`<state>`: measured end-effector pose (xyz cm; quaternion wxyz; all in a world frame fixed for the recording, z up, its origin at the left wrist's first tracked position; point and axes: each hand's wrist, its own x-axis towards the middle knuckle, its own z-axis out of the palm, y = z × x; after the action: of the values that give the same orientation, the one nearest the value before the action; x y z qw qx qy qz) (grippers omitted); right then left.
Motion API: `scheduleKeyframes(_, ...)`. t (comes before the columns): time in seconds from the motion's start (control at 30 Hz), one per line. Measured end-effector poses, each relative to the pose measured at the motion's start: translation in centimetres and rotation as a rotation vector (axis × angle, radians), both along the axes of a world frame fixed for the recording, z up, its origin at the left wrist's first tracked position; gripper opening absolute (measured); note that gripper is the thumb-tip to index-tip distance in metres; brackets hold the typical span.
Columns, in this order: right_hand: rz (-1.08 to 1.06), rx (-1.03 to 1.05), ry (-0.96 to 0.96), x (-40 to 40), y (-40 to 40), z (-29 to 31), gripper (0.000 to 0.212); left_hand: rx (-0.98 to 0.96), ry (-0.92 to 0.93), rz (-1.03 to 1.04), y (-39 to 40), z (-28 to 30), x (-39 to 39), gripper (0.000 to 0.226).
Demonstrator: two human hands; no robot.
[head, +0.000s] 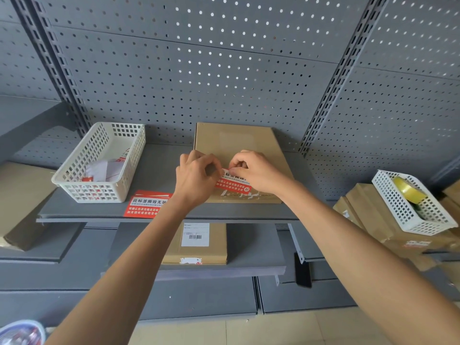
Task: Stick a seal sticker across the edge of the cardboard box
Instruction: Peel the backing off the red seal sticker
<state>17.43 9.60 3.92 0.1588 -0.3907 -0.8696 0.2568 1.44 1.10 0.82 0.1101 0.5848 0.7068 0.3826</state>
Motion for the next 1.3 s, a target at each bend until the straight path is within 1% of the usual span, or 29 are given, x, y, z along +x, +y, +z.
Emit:
scheduleKeyframes(0.2,0.002,-0.009,-0.049,-0.2,0.1,0.1,0.010,-0.073,0.063,-0.024,0.4,0.6,0.1,0.015)
scheduleKeyframes(0.27,-0.002,-0.008,-0.041,-0.3,0.1,0.0,0.010,-0.088,0.073,-0.023,0.5,0.7,0.3,0.013)
scheduleKeyframes(0.37,-0.006,-0.013,-0.017,-0.1,-0.1,0.1,0.010,-0.096,0.041,-0.018,0.7,0.7,0.3,0.009)
scheduleKeyframes(0.47,-0.007,-0.051,0.020,0.9,-0.1,0.7,0.002,-0.096,0.017,-0.019,0.7,0.6,0.2,0.008)
scheduleKeyframes(0.53,-0.017,-0.075,0.017,1.9,0.2,0.9,0.006,-0.082,0.010,-0.008,0.7,0.5,0.1,0.008)
scheduleKeyframes(0.67,-0.017,-0.086,-0.053,2.5,0.5,1.1,0.007,-0.062,-0.005,0.009,0.6,0.4,0.3,0.007)
scheduleKeyframes(0.8,-0.026,-0.102,-0.129,2.0,0.3,1.8,0.013,-0.064,0.014,-0.001,0.6,0.3,0.3,0.008)
scheduleKeyframes(1.1,-0.027,-0.085,-0.237,1.2,0.1,2.5,0.010,-0.064,0.019,0.002,0.7,0.0,0.2,0.009)
scheduleKeyframes(1.3,-0.044,-0.116,-0.138,2.6,0.5,2.3,0.014,-0.066,0.025,0.006,0.6,0.1,0.3,0.010)
